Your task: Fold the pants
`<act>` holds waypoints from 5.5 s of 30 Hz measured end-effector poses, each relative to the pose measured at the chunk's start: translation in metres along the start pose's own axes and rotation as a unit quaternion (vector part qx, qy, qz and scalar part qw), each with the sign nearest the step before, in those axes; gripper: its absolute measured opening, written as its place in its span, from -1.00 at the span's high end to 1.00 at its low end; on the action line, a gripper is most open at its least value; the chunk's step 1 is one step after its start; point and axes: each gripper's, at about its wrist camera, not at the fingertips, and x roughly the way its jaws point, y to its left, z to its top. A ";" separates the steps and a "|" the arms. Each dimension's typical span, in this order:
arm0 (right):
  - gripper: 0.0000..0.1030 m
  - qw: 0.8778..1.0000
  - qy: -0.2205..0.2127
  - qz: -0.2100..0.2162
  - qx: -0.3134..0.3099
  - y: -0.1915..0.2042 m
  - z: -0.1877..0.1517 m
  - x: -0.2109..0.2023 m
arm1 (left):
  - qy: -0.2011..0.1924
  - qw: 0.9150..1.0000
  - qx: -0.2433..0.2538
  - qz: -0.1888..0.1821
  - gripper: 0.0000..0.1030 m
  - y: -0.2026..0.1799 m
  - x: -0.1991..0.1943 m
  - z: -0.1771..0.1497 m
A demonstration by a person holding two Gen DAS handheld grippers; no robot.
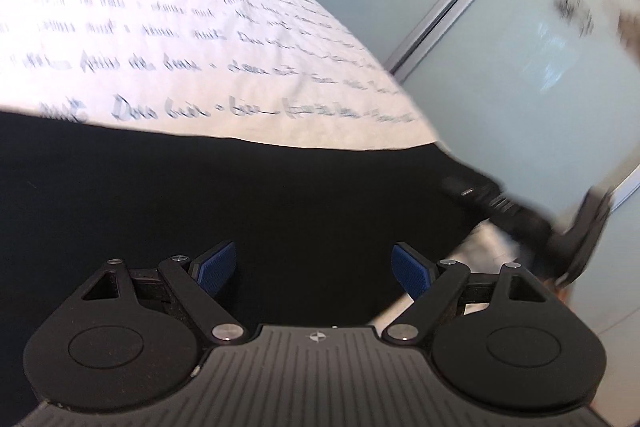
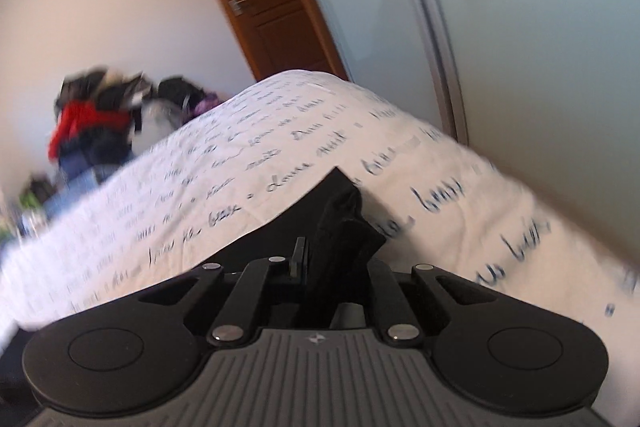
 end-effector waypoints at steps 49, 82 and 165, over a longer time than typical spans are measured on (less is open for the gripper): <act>0.76 0.905 -0.007 0.053 -0.422 0.211 -0.128 -0.077 | -0.033 0.998 0.027 0.053 0.75 -0.006 0.010 0.003; 0.75 0.929 0.075 0.232 -0.280 0.250 -0.114 -0.058 | -0.059 0.975 0.108 0.185 0.72 0.061 -0.063 0.012; 0.03 0.876 0.133 0.225 -0.405 0.307 -0.131 -0.045 | -0.101 0.906 0.101 0.397 -0.67 0.126 -0.149 -0.014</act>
